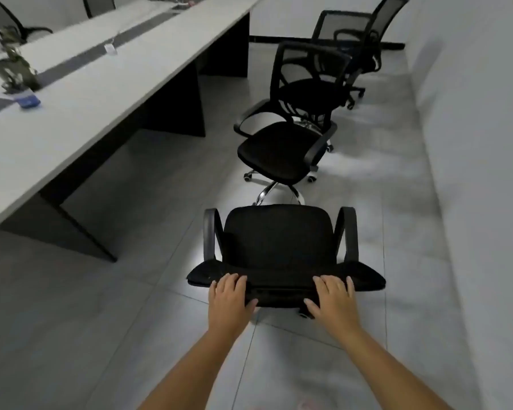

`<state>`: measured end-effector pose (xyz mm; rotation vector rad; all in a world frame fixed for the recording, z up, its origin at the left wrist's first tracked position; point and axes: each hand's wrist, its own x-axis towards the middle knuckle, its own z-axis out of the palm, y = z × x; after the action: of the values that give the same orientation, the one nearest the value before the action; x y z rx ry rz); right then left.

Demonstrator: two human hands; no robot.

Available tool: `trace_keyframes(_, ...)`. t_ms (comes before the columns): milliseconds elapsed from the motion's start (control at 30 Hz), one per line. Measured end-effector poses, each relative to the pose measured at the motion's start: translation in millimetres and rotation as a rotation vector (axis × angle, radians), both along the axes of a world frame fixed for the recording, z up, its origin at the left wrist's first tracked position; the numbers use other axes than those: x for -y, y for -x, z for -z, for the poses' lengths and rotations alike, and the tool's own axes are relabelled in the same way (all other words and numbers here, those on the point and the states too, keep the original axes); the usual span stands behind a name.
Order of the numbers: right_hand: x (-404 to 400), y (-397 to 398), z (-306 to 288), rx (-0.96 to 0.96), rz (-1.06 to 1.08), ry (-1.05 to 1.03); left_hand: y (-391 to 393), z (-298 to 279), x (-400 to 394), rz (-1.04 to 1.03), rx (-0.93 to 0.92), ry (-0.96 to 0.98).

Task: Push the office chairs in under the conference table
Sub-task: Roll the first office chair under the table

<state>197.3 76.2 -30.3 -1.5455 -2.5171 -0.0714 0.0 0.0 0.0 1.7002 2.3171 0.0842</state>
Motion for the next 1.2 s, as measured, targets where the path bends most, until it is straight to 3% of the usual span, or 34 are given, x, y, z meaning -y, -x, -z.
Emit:
trace_keyframes(133, -19, 2, 7, -0.01, -0.054, -0.022, 13, 17, -23, 0.099, -0.058, -0.011)
trace_keyframes(300, -28, -9, 20, 0.012, -0.162, -0.085, 24, 31, -46, 0.442, -0.19, -0.196)
trace_keyframes(433, -38, -29, 23, 0.019, -0.258, -0.119, 11, 40, -44, 0.458, -0.197, -0.271)
trace_keyframes(633, -67, -91, 30, -0.067, -0.426, -0.205, -57, 51, -33, 0.34, -0.145, -0.28)
trace_keyframes(933, -153, -202, 21, -0.056, -0.721, -0.139, -220, 47, -49, 0.042, -0.184, -0.28)
trace_keyframes(1200, -239, -222, 16, -0.037, -0.922, -0.068, -286, 58, -99, -0.189, -0.247, -0.367)
